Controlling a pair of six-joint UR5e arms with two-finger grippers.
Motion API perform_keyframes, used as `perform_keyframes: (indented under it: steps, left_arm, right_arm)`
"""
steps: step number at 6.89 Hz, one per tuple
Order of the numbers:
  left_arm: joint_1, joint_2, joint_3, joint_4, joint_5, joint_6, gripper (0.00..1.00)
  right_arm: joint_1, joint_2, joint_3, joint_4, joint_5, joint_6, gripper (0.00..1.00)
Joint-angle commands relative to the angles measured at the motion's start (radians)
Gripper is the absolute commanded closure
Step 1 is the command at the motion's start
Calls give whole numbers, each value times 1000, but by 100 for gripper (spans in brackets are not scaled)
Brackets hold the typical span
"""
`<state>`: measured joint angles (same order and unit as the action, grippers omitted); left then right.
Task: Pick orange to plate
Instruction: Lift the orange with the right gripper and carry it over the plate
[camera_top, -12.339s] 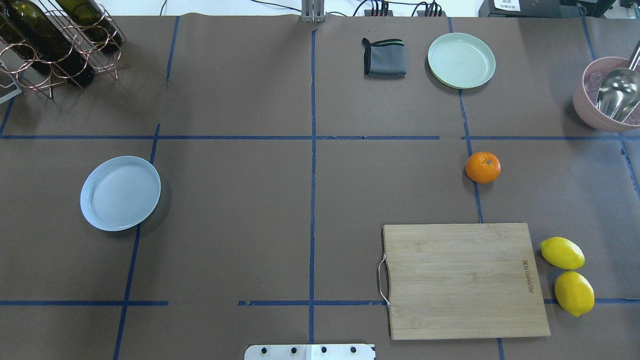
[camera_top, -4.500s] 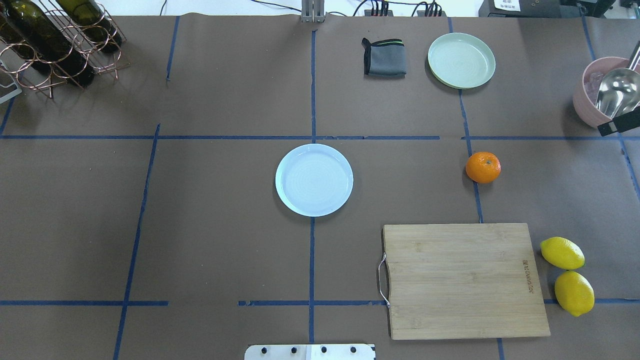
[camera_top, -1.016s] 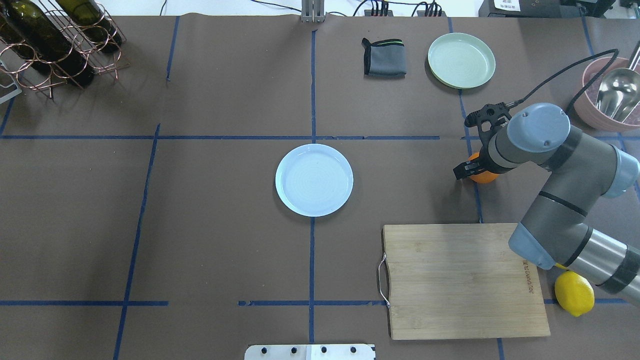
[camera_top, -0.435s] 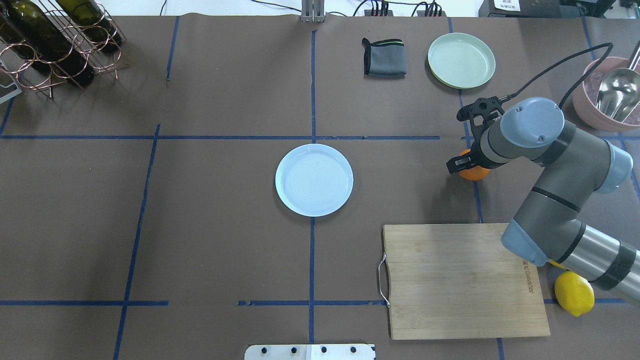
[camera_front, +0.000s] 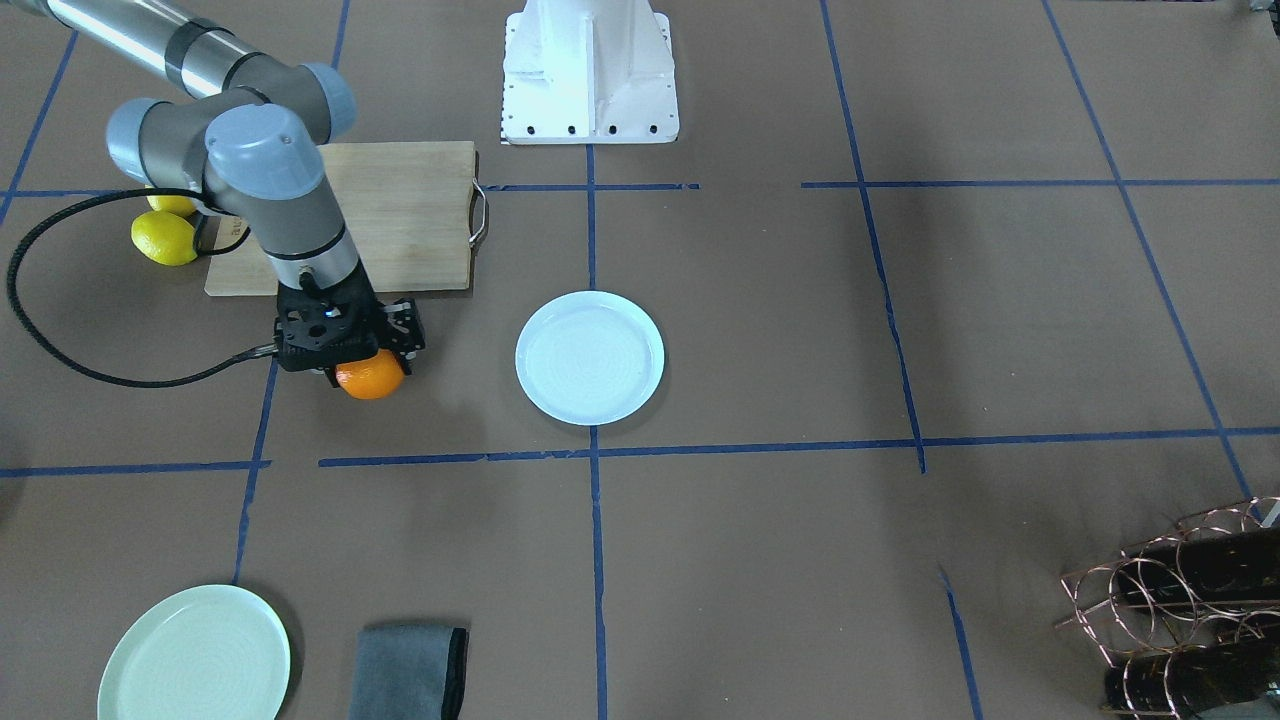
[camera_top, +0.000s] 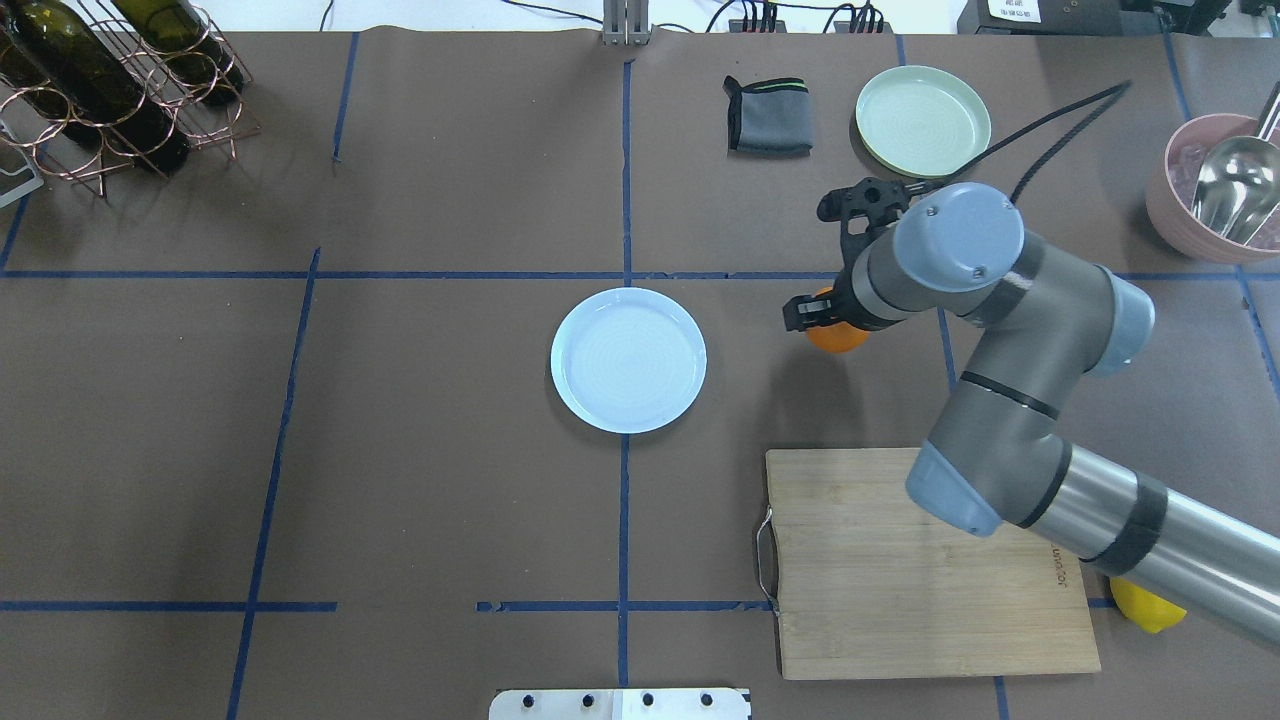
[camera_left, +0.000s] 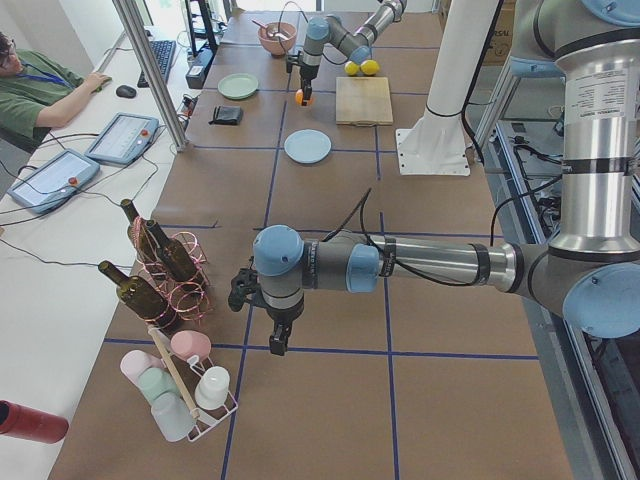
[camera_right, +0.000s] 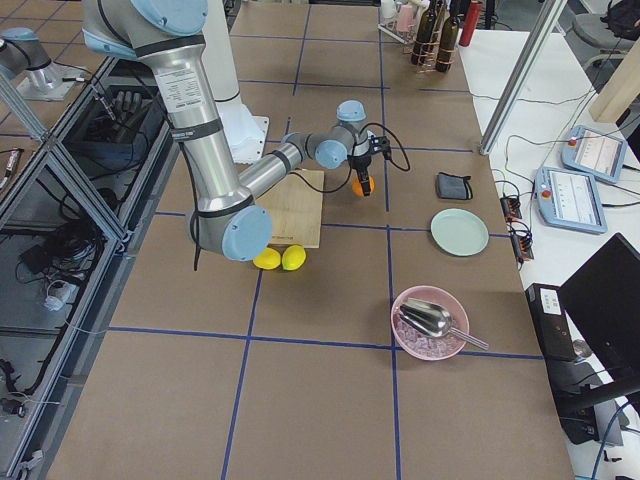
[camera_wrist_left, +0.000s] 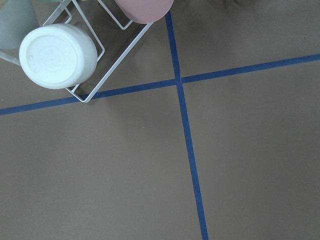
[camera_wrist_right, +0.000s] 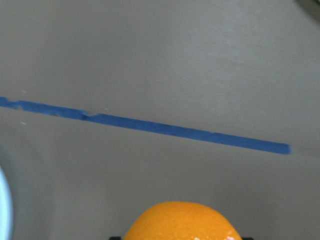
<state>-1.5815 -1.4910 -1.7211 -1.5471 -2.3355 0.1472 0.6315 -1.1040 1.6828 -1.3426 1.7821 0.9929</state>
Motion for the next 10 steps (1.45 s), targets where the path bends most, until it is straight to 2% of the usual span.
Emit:
perform_keyframes:
  steps: [1, 2, 3, 5, 7, 8, 9, 10]
  left_arm:
    - [0, 0, 1, 1, -2, 0, 0]
    - [0, 0, 0, 1, -2, 0, 0]
    - [0, 0, 1, 1, -2, 0, 0]
    - [0, 0, 5, 1, -2, 0, 0]
    - [0, 0, 8, 1, -4, -1, 0]
    - [0, 0, 8, 1, -4, -1, 0]
    - [0, 0, 9, 1, -4, -1, 0]
    - [0, 0, 8, 1, -4, -1, 0]
  right_arm:
    - [-71, 213, -64, -173, -78, 116, 57]
    - [-113, 292, -104, -246, -126, 160, 56]
    - [-152, 365, -188, -253, -188, 191, 56]
    - [-191, 501, -399, -253, -239, 239, 56]
    - [-208, 494, -414, -254, -263, 237, 49]
    - [-211, 493, -414, -259, -265, 237, 35]
    - [-211, 493, -414, -265, -265, 237, 11]
    - [-211, 500, -411, -283, -264, 236, 0]
